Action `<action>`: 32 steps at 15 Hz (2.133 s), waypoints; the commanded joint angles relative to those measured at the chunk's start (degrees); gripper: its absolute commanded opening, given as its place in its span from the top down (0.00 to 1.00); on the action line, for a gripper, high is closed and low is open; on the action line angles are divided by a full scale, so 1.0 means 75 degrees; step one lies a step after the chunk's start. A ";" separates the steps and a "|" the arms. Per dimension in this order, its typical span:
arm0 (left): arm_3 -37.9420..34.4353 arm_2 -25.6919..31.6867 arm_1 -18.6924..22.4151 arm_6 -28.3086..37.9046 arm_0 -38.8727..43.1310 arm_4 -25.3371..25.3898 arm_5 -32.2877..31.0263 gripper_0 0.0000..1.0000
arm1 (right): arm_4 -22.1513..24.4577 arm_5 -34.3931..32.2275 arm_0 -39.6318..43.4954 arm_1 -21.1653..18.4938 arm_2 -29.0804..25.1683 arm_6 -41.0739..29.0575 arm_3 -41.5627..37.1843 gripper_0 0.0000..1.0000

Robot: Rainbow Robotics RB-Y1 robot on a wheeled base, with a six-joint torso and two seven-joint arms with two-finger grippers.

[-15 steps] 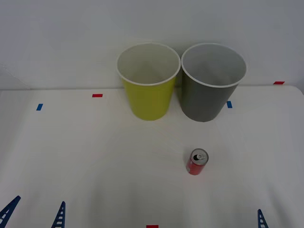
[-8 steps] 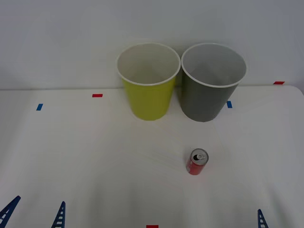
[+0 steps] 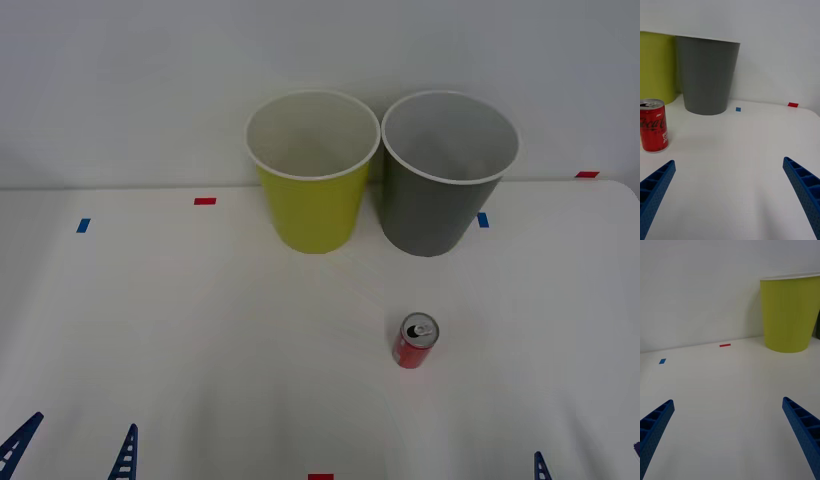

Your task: Put cans in the gray bin and PET bottles in the light green bin.

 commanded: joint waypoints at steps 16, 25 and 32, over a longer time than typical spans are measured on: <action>0.0000 0.0000 0.0000 0.0000 0.0000 0.0000 0.0000 0.00 | -0.0281 0.0361 -0.1866 -0.0587 0.1810 0.0854 0.0693 0.00; 0.0000 0.0000 0.0000 0.0000 0.0000 0.0000 0.0000 0.00 | -0.0292 0.1732 -0.2862 -0.0294 0.2080 0.0783 0.0693 0.00; 0.0000 0.0000 0.0000 0.0000 0.0000 0.0000 0.0000 0.00 | -0.0421 0.2670 -0.3624 0.0139 0.2056 0.0760 0.0693 0.00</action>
